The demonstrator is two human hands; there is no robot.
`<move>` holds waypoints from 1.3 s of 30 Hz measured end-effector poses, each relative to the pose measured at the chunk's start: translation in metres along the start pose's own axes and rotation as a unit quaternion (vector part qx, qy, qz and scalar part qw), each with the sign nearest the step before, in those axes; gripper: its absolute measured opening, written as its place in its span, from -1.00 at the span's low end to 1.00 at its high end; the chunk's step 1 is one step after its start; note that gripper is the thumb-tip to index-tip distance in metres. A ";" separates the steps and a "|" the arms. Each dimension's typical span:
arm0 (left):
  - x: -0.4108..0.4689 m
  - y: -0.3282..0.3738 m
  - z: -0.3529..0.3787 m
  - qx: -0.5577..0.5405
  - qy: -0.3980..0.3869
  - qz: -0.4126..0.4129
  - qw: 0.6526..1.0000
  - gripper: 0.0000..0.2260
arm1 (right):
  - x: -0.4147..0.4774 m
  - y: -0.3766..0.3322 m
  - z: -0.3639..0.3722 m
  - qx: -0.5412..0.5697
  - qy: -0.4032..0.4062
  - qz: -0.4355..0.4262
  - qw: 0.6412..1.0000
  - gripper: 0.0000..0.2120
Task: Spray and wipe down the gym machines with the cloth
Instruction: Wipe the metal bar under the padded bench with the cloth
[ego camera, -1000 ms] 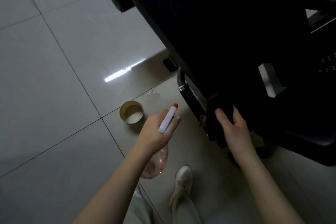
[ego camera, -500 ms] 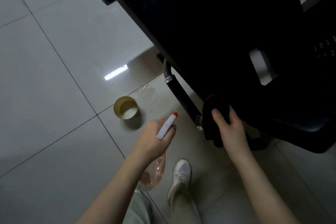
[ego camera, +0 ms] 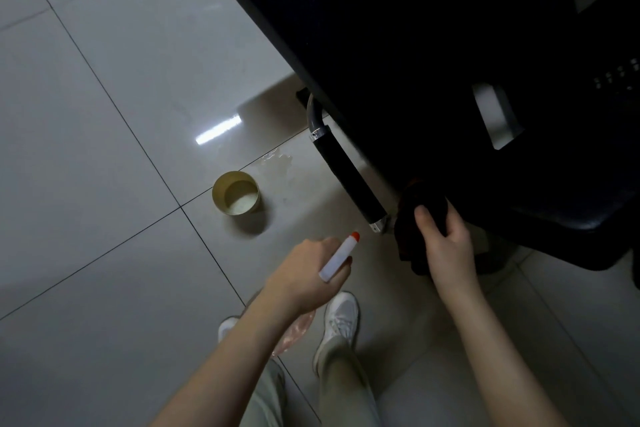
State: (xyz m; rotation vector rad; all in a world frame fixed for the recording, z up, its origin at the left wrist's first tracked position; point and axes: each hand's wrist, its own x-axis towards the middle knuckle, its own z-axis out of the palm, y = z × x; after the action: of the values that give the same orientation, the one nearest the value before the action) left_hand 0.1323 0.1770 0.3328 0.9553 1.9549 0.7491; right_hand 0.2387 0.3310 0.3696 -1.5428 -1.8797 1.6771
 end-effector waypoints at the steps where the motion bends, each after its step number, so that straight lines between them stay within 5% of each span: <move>1: 0.000 0.000 0.001 0.012 -0.006 0.001 1.000 -0.79 | -0.001 0.002 -0.001 0.000 0.003 0.003 1.000 -0.55; 6: -0.005 -0.005 0.008 0.032 -0.025 -0.009 0.999 -0.81 | -0.002 0.009 -0.002 -0.002 0.021 0.015 1.000 -0.53; 13: -0.011 -0.014 0.008 -0.001 0.053 -0.008 0.999 -0.81 | 0.001 0.017 -0.002 -0.019 0.024 0.010 0.999 -0.52; 18: -0.018 -0.026 0.004 -0.019 0.117 -0.011 0.993 -0.79 | 0.002 0.019 0.010 -0.094 0.058 -0.099 0.989 -0.53; 22: -0.017 -0.032 -0.002 -0.014 0.143 -0.014 0.990 -0.68 | 0.010 0.020 0.035 -0.275 0.083 -0.236 0.928 -0.46; 27: -0.018 -0.041 -0.005 -0.019 0.162 -0.016 0.987 -0.71 | 0.044 0.035 0.077 -0.474 0.094 -0.348 0.803 -0.35; 31: -0.020 -0.047 -0.006 -0.029 0.165 -0.022 0.986 -0.72 | 0.046 0.051 0.072 -0.512 0.064 -0.365 0.775 -0.19; 34: -0.021 -0.051 -0.006 -0.034 0.162 -0.024 0.986 -0.76 | 0.045 0.060 0.051 -0.528 0.046 -0.407 0.744 -0.35; 39: -0.024 -0.052 -0.012 -0.042 0.167 -0.029 0.985 -0.84 | 0.032 0.074 0.027 -0.512 0.038 -0.407 0.756 -0.44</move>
State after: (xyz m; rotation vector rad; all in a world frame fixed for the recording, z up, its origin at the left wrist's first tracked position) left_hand 0.1133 0.1274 0.3083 0.7550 2.2078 1.0031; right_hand 0.2462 0.3252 0.2852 -0.6198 -2.9561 0.1359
